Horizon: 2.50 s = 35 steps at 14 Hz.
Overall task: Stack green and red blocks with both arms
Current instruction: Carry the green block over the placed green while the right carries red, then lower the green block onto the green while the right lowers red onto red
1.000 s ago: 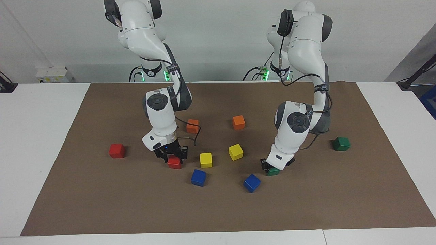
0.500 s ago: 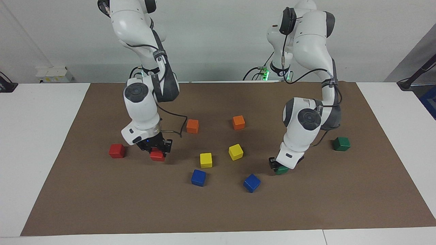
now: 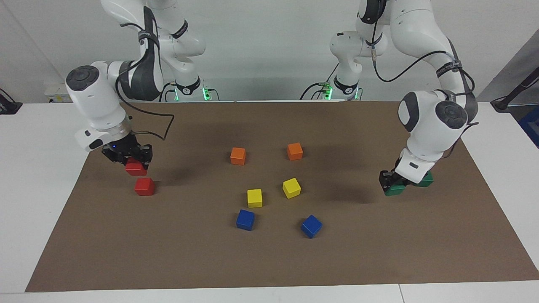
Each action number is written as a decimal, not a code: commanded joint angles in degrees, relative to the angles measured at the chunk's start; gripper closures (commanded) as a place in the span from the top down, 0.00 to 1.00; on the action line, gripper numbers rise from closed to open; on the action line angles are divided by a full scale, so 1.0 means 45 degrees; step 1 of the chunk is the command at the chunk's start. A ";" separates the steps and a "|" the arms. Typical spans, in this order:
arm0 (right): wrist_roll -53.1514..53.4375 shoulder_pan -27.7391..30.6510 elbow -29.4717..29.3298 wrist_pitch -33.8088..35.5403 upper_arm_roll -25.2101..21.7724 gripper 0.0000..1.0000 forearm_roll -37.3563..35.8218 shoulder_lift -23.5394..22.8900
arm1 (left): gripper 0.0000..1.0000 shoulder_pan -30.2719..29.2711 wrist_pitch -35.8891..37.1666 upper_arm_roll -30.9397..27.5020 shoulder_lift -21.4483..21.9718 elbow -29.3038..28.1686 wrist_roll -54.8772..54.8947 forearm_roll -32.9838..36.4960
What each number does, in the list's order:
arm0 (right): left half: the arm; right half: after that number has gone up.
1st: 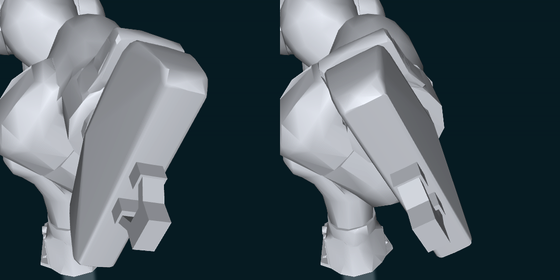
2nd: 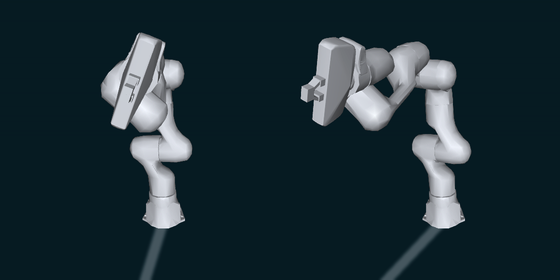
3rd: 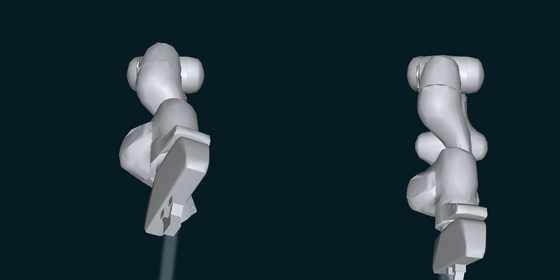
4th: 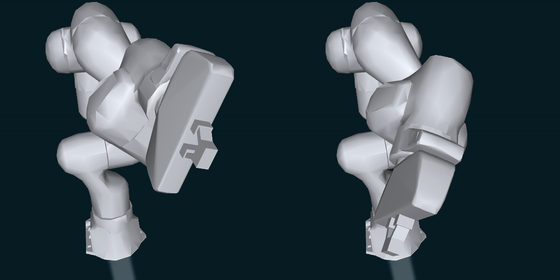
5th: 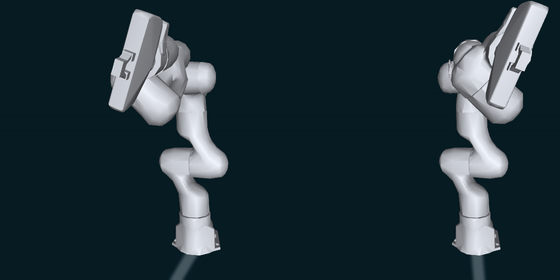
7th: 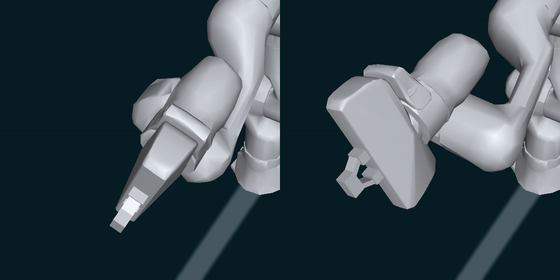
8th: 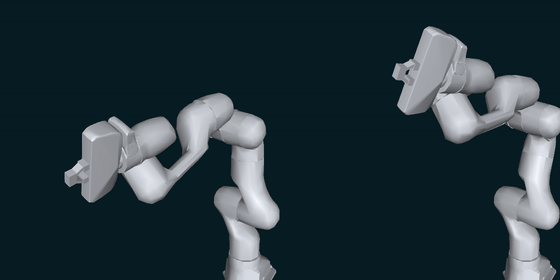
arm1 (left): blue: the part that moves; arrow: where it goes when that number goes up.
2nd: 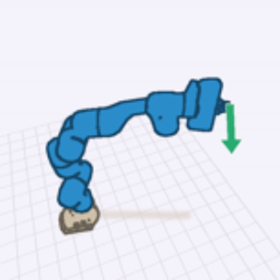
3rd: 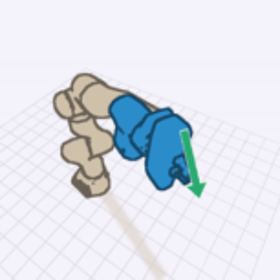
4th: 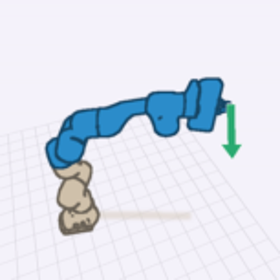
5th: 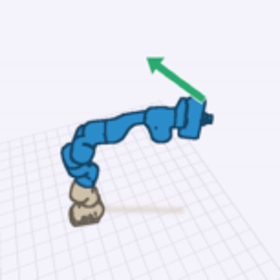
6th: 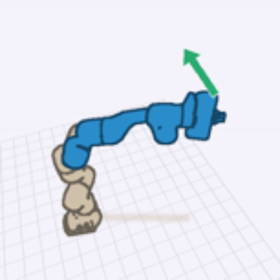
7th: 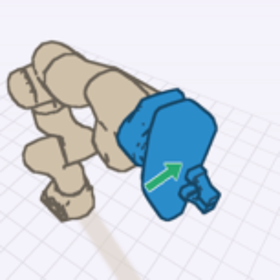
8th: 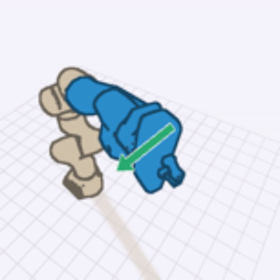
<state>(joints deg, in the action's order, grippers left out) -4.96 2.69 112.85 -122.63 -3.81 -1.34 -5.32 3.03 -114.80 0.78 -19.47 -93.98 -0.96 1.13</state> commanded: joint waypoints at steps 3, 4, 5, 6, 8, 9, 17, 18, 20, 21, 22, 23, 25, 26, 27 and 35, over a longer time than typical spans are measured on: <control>-0.0519 0.0516 0.1445 -0.2024 0.0182 0.00 0.0045 0.0089 | 0.00 -0.2348 -0.0192 0.0140 0.1201 -0.1790 0.4424 0.0061; -0.0499 0.0516 0.1465 -0.2201 0.0182 0.00 0.0064 -0.0047 | 0.00 -0.2701 -0.0231 0.0140 0.1259 -0.1907 0.5070 -0.0113; -0.0519 0.0536 0.1465 -0.2318 0.0182 0.00 0.0064 -0.0184 | 0.00 -0.2975 -0.0290 0.0121 0.1318 -0.2082 0.5560 -0.0347; -0.0499 0.0536 0.1504 -0.2493 0.0182 0.00 0.0064 -0.0301 | 0.00 -0.3248 -0.0426 0.0120 0.1415 -0.2316 0.5990 -0.0485; -0.0480 0.0516 0.1757 -0.2845 0.0182 0.00 0.0084 -0.0302 | 0.00 -0.3465 -0.1165 0.0120 0.1610 -0.2920 0.6267 -0.0506; -0.0460 0.0497 0.1797 -0.2982 0.0182 0.00 0.0103 -0.0322 | 0.00 -0.3563 -0.1672 0.0120 0.1727 -0.3330 0.6287 -0.0602; -0.0284 0.0185 0.2011 -0.3803 0.0182 0.00 0.0103 -0.0634 | 0.00 -0.3583 -0.3628 0.0120 0.2002 -0.4739 0.6209 -0.0935; -0.0284 0.0184 0.2012 -0.3823 0.0182 0.00 0.0103 -0.0634 | 0.00 -0.3602 -0.3862 0.0120 0.2021 -0.4895 0.6209 -0.0955; -0.0284 0.0146 0.2012 -0.3823 0.0182 0.00 0.0103 -0.0634 | 0.00 -0.3603 -0.4079 0.0120 0.2002 -0.5013 0.6209 -0.0955; -0.0265 0.0126 0.2012 -0.3823 0.0182 0.00 0.0103 -0.0634 | 0.00 -0.3622 -0.4099 0.0120 0.1983 -0.5013 0.6209 -0.0955; -0.0284 0.0145 0.2012 -0.3823 0.0182 0.00 0.0103 -0.0692 | 0.00 -0.3622 -0.4099 0.0120 0.1982 -0.5013 0.6190 -0.0955; -0.0284 0.0145 0.2012 -0.3823 0.0182 0.00 0.0103 -0.0732 | 0.00 -0.3622 -0.4118 0.0120 0.1982 -0.5013 0.6190 -0.0974; -0.0284 0.0165 0.2032 -0.3823 0.0182 0.00 0.0103 -0.0732 | 0.00 -0.3622 -0.4157 0.0120 0.1924 -0.5013 0.6228 -0.1053; -0.0304 0.0184 0.2051 -0.3823 0.0182 0.00 0.0103 -0.0732 | 0.00 -0.3622 -0.4235 0.0120 0.1905 -0.4994 0.6209 -0.1053; -0.0304 0.0204 0.2090 -0.3823 0.0182 0.00 0.0103 -0.0713 | 0.00 -0.3603 -0.4313 0.0120 0.1866 -0.5013 0.6248 -0.1053; -0.0304 0.0282 0.2188 -0.3823 0.0182 0.00 0.0532 -0.0713 | 1.00 -0.3583 -0.4275 0.0101 0.1865 -0.4994 0.6287 -0.1053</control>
<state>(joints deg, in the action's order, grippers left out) -6.28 3.41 121.85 -138.50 -3.32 -0.62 -8.78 -12.54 -132.76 0.98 -12.56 -114.44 26.11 -2.23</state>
